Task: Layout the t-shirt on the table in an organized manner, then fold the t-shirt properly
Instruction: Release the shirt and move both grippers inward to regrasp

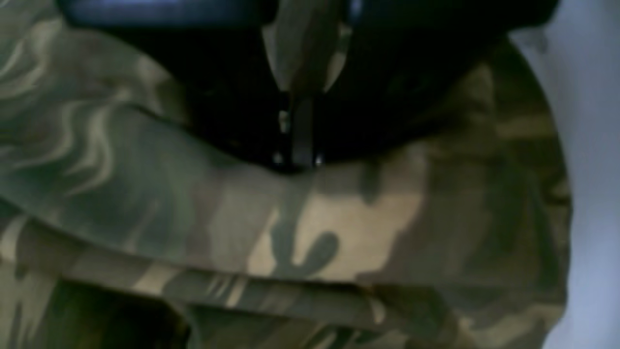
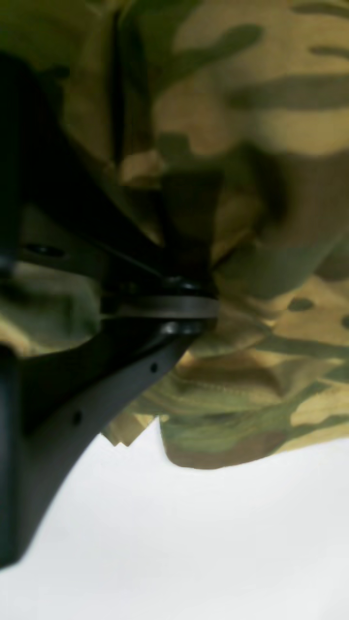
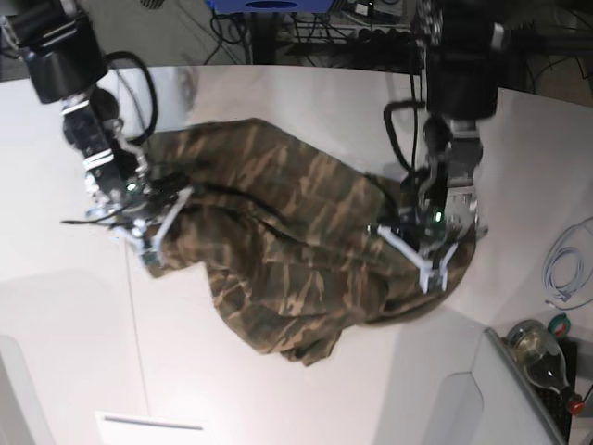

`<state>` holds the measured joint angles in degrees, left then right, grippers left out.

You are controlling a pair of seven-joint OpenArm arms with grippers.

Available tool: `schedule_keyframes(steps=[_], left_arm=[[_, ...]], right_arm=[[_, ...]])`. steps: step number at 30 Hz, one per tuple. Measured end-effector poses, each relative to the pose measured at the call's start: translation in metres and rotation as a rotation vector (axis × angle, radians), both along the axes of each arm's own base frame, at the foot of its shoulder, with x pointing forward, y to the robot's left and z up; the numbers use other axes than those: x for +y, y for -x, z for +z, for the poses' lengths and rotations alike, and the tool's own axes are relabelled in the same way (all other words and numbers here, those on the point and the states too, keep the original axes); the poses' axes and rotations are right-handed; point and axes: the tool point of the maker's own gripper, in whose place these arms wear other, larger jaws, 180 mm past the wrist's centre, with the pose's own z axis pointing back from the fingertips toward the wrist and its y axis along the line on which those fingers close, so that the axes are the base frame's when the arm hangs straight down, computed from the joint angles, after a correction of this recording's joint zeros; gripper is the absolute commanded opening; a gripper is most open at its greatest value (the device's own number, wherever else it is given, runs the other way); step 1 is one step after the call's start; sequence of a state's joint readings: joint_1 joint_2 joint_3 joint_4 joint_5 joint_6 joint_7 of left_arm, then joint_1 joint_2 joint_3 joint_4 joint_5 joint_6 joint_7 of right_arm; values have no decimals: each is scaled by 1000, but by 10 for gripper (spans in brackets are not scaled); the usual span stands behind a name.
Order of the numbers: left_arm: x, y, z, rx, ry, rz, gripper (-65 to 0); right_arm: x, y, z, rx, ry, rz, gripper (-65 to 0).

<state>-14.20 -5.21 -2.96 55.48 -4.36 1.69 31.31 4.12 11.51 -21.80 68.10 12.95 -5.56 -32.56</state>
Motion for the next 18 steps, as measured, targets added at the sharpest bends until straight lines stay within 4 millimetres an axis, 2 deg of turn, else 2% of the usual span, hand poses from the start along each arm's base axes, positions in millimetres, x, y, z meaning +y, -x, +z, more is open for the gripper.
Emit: schedule_keyframes(steps=[3,6,8,10,13,16,18], left_arm=[[-30,-43,12,-59,-5,-88,-650],[-74,-74,22,-130,8,-172,-650],[-108,-91,31,-189,34,-218,-650],[-132,-99,37,-220,62,-244,-650],[-147,-112,59,-265,85,-258,-650],[-133,-126,95,-336,59,-253,-650],[-113,-125,121,-391,35,-242,-650]], right_arm=[[63,28,4,39,-103,91,-650],[126,59,10,120,-208,189,-650],[152,76,14,163,-247,236,-650],[159,78,25,153,-267,258,-650],[149,51,64,60,-243,266,-650],[128,33,89,3,-234,243,-650],[103,31,88,18,-216,185,-650]])
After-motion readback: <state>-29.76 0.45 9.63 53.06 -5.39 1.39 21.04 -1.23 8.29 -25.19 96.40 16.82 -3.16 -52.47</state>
